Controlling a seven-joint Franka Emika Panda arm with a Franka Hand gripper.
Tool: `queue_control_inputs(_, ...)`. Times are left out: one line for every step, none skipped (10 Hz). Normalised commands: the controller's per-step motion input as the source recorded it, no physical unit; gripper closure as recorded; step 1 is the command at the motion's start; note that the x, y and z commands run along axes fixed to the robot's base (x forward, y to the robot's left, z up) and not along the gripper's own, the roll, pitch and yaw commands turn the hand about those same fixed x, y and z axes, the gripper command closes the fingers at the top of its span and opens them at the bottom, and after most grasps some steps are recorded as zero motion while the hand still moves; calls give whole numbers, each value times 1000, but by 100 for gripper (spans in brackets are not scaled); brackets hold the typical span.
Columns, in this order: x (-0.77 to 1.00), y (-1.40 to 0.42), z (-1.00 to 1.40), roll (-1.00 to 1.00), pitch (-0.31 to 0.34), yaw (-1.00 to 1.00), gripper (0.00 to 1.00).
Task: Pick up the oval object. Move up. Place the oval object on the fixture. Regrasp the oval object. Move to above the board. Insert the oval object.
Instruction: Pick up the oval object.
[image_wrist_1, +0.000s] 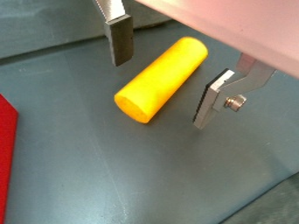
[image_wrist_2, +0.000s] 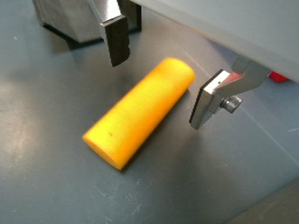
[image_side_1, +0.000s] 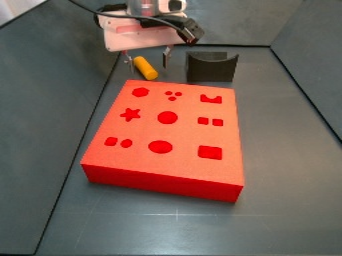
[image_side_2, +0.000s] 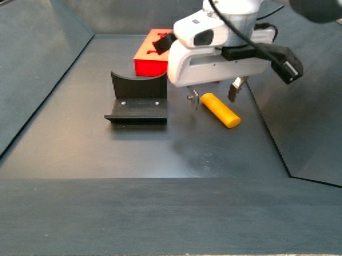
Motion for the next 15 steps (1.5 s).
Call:
queue_control_inputs(0, -109, -49, 0, -4, 0, 0)
queue_control_inputs(0, 0, 0, 10, 0, 0, 0)
queue_control_inputs(0, -46, 0, 0, 0, 0, 0)
queue_control_inputs(0, -174, -120, 84, 0, 0, 0)
queue_control_inputs(0, 0, 0, 0, 0, 0, 100)
queue_control_inputs(0, 91, 0, 9, 0, 0, 100)
queue_control_inputs(94, 0, 0, 14, 9, 0, 100)
queue_control_inputs(0, 0, 0, 0, 0, 0, 100)
queue_control_inputs(0, 0, 0, 0, 0, 0, 100)
queue_control_inputs(0, 0, 0, 0, 0, 0, 100)
queue_control_inputs(0, 0, 0, 0, 0, 0, 100)
queue_control_inputs(0, 0, 0, 0, 0, 0, 100)
queue_control_inputs(0, 0, 0, 0, 0, 0, 100)
queue_control_inputs(0, 0, 0, 0, 0, 0, 100)
queue_control_inputs(0, 0, 0, 0, 0, 0, 100)
